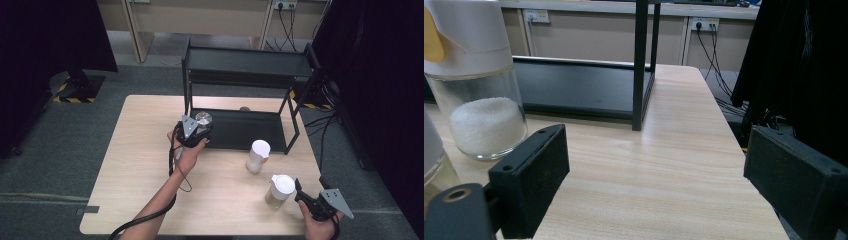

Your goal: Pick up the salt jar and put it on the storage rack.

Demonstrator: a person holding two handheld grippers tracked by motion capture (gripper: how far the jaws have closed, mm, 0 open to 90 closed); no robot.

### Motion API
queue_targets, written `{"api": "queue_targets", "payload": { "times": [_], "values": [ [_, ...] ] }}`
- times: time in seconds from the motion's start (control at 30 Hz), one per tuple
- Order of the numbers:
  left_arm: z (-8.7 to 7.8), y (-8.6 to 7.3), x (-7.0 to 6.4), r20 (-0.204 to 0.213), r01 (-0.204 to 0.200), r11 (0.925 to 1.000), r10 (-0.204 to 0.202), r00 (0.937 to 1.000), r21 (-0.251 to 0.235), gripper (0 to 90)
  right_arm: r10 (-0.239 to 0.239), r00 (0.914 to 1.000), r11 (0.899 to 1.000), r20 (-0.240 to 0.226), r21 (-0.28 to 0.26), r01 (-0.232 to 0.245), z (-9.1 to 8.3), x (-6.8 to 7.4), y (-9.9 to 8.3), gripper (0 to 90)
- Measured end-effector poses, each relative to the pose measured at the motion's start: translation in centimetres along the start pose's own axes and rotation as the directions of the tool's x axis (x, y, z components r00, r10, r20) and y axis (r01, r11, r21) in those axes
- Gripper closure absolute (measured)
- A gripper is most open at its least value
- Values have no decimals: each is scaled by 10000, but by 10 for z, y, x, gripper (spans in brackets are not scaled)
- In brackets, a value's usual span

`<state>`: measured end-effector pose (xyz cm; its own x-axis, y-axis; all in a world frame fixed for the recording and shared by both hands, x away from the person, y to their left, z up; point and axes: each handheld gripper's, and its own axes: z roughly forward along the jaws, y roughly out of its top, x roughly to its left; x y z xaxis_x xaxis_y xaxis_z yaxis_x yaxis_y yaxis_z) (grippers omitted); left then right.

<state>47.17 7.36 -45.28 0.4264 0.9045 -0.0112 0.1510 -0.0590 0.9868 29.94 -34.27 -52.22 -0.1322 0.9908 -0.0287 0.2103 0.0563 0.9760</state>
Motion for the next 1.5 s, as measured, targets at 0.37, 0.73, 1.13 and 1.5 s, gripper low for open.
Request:
{"api": "queue_targets", "payload": {
  "times": [0.37,0.73,1.13,1.5],
  "values": [
    [18,-3,-2,-215,85,9998,-81,9997,176,350,2,10000,10000,-13,-19,-2,0,0,0,111],
    [38,-6,-10,-172,52,9992,-45,9998,394,350,-21,10000,10000,-32,-36,21,0,0,0,111],
    [53,-6,-19,-94,-13,9987,18,10000,509,350,-29,10000,10000,-54,-42,28,0,0,0,111],
    [64,-8,-22,-131,-130,9979,138,9998,627,350,-25,10000,10000,-73,-40,25,0,0,0,111]
  ]
}}
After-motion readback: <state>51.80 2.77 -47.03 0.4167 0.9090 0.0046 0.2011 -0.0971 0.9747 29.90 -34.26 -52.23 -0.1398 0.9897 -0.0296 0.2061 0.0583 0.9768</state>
